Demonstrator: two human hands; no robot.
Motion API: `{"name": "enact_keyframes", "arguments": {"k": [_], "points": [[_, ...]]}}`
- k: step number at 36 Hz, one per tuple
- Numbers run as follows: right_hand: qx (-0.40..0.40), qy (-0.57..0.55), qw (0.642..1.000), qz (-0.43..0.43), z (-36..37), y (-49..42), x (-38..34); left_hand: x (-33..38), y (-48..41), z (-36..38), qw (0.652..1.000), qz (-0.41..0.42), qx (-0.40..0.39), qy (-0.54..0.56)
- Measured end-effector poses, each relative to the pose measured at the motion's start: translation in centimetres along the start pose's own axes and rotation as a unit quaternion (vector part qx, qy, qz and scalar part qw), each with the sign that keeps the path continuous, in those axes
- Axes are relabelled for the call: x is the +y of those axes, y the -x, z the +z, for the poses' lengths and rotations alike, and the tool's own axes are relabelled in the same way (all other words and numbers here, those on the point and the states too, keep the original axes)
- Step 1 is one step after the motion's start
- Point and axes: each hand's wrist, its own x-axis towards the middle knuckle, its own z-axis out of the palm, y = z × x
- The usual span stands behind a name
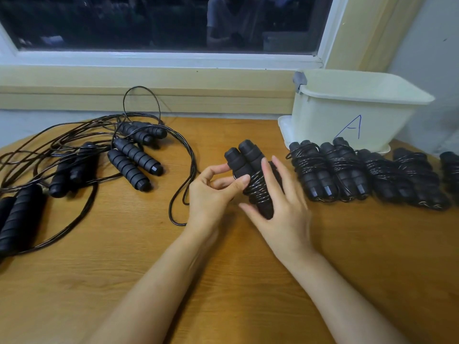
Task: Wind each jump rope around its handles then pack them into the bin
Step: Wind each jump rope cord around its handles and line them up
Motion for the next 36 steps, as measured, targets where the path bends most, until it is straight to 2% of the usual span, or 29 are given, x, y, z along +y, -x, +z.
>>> {"name": "enact_keyframes", "arguments": {"k": [5, 13, 18, 24, 27, 30, 36], "points": [[-0.026, 0.128, 0.991, -0.024, 0.1, -0.4, 0.6, -0.2, -0.3, -0.3, 0.999, -0.006, -0.033, -0.015], [0.022, 0.104, 0.994, -0.023, -0.9, -0.6, 1.4, -0.1, -0.9, -0.9, 0.993, -0.01, -0.102, -0.063], [0.022, 0.006, 1.0, -0.001, -0.9, -0.4, 1.3, 0.3, -1.4, -1.4, 0.99, 0.01, -0.115, -0.077], [-0.002, -0.151, 0.987, 0.049, -0.8, -0.5, 1.2, 0.5, -1.7, -1.8, 0.98, 0.101, -0.113, -0.126], [-0.025, -0.254, 0.965, 0.064, -0.9, -0.8, 1.0, 0.6, -1.8, -2.0, 0.976, 0.132, -0.104, -0.138], [-0.072, -0.356, 0.926, 0.103, -1.3, -0.9, 0.9, 0.2, -2.1, -2.3, 0.974, 0.131, -0.105, -0.152], [-0.153, -0.45, 0.864, 0.165, -2.0, -0.8, 0.5, 0.6, -1.9, -2.6, 0.971, 0.051, -0.172, -0.158]]}}
